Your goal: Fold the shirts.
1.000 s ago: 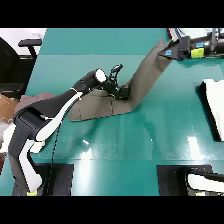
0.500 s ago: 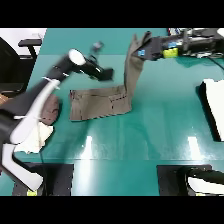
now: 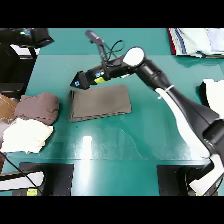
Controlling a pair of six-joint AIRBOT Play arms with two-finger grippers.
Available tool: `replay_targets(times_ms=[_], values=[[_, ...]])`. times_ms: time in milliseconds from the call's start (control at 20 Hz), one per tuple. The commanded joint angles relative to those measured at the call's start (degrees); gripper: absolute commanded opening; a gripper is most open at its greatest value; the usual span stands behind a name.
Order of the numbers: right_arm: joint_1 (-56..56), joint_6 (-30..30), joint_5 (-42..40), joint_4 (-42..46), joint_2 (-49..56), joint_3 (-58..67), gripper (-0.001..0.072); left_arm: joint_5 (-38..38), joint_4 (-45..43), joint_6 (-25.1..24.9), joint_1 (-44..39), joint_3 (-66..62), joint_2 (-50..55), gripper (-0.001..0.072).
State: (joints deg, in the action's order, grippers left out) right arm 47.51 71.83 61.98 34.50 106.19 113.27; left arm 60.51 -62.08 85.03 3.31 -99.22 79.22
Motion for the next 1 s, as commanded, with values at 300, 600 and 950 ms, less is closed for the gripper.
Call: replay_targets(times_ms=[300, 600, 950], values=[[-16.98, 5.40, 8.96, 17.09, -9.73, -20.90, 0.0438, 4.39, -1.33, -1.51, 2.08, 0.00, -1.84, 0.0025], [-30.32, 5.95, 3.82, 11.96, -12.63, -37.13, 0.0647, 4.50, -1.22, -1.53, 2.08, 0.02, -1.84, 0.0026], [-25.14, 6.71, 2.08, 1.31, 0.20, -32.68, 0.0593, 4.24, -0.68, -1.55, 2.08, 0.07, -1.84, 0.0026]])
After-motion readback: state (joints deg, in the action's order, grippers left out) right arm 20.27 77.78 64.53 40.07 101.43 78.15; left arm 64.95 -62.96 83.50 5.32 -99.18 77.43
